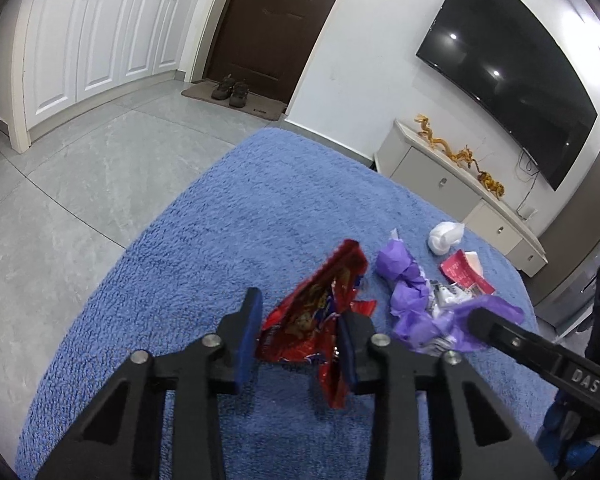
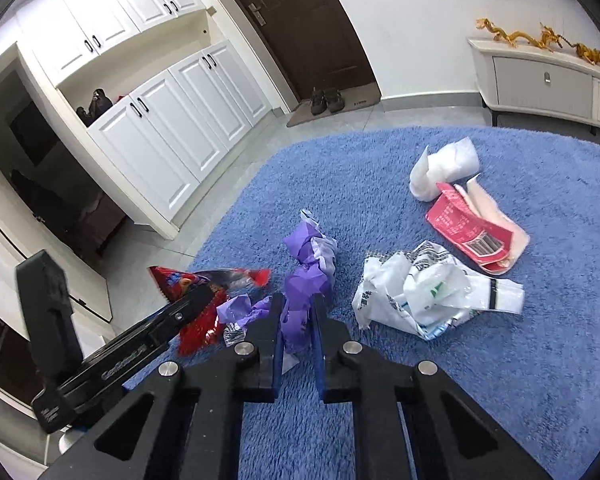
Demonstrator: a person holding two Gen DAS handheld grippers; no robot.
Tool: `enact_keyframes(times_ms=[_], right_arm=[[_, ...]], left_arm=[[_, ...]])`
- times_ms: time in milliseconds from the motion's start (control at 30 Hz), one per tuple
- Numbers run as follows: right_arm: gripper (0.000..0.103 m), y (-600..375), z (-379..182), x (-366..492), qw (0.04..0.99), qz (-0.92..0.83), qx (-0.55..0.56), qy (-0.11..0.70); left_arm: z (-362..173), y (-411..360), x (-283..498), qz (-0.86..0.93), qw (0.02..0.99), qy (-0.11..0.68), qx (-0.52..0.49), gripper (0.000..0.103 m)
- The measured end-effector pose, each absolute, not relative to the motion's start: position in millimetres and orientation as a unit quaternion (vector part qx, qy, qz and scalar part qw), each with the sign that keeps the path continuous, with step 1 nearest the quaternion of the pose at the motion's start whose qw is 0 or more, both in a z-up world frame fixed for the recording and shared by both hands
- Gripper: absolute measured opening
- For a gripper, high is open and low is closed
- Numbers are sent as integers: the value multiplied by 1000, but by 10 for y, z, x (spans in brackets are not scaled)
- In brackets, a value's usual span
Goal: Collect trash
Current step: 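Grasp the red chip bag with left tool while right tool grasps purple wrapper, then lift both held wrappers and carry them over the bin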
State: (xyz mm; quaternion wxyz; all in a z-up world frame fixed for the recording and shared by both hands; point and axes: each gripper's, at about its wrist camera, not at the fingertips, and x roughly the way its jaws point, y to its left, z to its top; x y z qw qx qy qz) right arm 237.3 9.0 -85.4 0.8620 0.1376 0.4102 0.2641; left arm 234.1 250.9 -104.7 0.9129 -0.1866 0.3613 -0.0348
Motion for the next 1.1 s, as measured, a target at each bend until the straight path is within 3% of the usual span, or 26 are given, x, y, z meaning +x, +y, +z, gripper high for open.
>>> enact_keyframes(times_ms=[133,667,1100], right_arm=[[11,-71,-742,2206,868,262,142,398],[11,-1062,-98,1183,906,211,161,330],[11,-2207,170,289,933,118,210,267]], left_arm=[[-972,2474,2254,-46,917,351,-184,26],[-262,2111,1572,-92,938,298,-149,26],[272,1155,1141,-192,935,274,-118,26]])
